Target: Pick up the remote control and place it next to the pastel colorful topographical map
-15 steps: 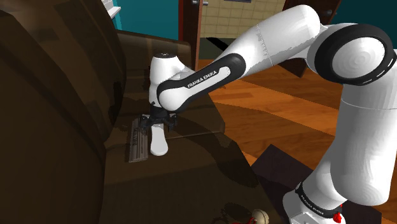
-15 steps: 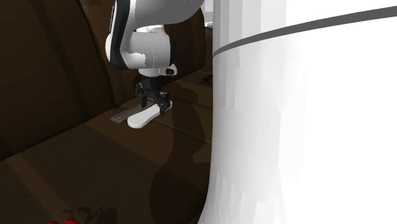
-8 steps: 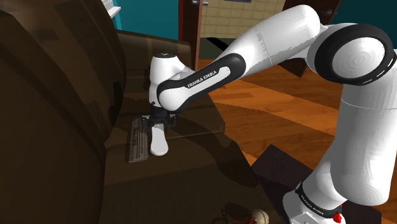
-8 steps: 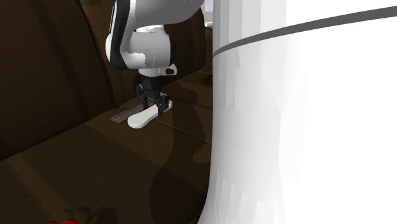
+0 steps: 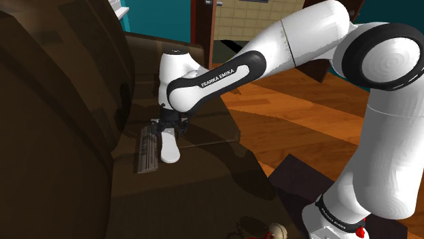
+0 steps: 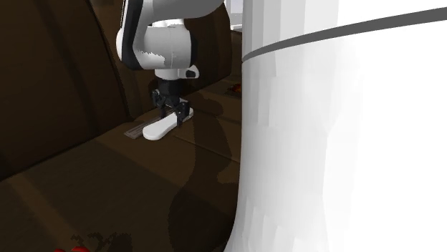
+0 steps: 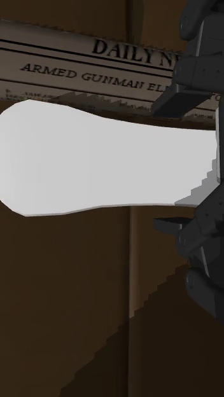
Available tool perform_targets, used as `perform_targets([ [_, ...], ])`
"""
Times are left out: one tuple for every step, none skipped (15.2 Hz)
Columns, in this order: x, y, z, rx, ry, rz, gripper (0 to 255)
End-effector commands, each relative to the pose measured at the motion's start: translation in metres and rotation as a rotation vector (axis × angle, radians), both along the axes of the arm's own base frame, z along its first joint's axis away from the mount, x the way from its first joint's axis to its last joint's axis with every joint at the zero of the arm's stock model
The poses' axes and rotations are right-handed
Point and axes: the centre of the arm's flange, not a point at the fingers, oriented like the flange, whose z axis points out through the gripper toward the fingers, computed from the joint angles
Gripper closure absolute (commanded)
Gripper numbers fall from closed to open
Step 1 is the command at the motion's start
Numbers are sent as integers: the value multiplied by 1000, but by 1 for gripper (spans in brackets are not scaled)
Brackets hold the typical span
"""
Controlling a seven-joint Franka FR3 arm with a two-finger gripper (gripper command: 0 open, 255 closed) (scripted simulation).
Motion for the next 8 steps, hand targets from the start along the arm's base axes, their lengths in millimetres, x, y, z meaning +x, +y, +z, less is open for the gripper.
perform_targets([
  [0,0,11,0,0,0,255],
  [0,0,17,0,0,0,255],
  [0,0,22,0,0,0,255],
  [0,0,27,0,0,0,255],
  [0,0,33,0,0,0,255],
  [0,0,38,0,0,0,255],
  [0,0,43,0,0,0,255],
  [0,0,48,0,0,0,255],
])
